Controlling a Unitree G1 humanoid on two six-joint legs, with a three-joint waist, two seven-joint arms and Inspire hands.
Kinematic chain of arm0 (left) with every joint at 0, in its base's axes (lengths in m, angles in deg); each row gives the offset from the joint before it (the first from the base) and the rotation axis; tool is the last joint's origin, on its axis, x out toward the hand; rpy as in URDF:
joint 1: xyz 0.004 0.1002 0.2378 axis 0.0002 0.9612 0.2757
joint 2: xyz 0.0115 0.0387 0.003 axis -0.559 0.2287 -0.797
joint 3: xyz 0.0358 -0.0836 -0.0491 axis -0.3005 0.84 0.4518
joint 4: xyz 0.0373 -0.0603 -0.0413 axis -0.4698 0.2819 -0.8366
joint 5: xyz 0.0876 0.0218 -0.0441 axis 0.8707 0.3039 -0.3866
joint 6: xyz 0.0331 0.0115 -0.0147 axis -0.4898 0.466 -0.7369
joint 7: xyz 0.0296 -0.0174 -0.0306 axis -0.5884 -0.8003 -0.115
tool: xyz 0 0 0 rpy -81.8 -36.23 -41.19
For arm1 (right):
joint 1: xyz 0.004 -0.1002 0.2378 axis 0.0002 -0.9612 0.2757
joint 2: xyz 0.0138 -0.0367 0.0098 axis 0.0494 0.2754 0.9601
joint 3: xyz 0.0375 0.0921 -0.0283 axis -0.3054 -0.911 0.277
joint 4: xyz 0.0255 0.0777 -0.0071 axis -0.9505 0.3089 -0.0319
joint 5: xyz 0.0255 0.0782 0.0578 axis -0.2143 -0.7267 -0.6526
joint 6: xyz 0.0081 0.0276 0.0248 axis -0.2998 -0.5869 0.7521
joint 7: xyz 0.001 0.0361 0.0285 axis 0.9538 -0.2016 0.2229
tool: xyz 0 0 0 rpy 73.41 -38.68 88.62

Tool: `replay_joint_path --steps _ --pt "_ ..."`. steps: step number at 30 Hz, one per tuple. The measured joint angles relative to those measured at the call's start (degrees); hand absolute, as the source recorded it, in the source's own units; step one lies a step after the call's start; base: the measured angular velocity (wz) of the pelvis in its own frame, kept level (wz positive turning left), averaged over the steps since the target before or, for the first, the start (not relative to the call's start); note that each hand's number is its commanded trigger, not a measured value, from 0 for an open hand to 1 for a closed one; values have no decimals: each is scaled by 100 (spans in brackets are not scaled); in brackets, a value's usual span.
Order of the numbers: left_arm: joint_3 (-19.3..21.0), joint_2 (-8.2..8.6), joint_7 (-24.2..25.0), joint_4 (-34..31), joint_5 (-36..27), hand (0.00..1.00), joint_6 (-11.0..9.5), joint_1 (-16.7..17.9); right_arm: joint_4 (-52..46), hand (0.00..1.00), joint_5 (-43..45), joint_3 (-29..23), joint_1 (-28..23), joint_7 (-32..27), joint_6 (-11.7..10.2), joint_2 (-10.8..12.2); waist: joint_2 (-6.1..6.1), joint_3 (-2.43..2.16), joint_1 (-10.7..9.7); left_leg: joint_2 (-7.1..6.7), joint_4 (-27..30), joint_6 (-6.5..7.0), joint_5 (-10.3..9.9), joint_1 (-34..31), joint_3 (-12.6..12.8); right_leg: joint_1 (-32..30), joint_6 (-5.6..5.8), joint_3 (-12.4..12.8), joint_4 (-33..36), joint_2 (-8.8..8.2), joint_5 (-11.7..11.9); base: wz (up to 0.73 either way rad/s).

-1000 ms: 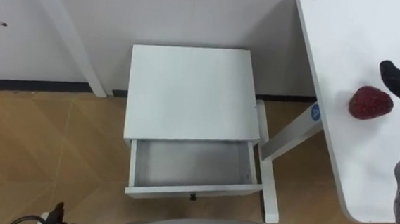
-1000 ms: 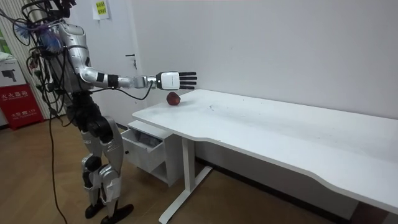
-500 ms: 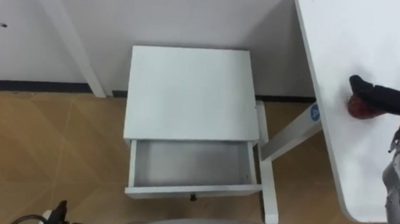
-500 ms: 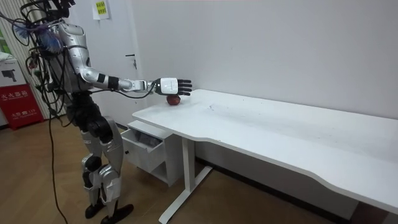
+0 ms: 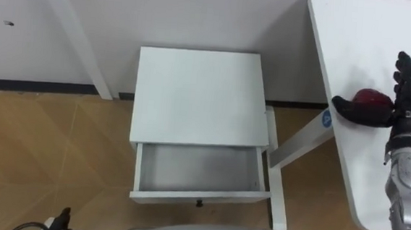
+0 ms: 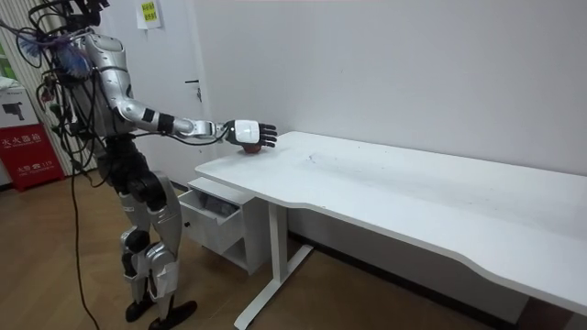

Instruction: Put apple and close drawer

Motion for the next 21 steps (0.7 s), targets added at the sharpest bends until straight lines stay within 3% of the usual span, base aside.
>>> replay_joint_path --steps 5,6,8,10,21 --pt "-1 -1 -25 52 -2 0 0 -57 282 0 91 68 -95 6 -124 5 7 5 -14 0 -2 0 0 -13 12 -2 2 -8 10 0 1 0" --pt "0 0 -25 50 -1 0 -1 -66 288 8 151 68 -97 7 -124 5 11 7 -12 2 -3 0 -1 -14 5 -2 2 -8 11 1 1 0" --pt "2 -1 -25 51 9 0 -21 -75 287 66 316 68 -116 50 -124 6 9 5 -8 4 -22 0 -2 -12 3 3 1 -14 12 4 1 0" --pt "2 0 -25 51 9 0 -27 -70 279 100 416 68 -121 104 -125 6 10 6 -11 4 -23 0 -2 -12 3 2 1 -13 11 4 1 0" --pt "2 -21 -67 74 53 0 -32 -93 353 100 688 -164 -157 -220 -323 17 44 2 -17 5 -25 0 -2 0 -25 43 1 -32 -24 9 2 1"
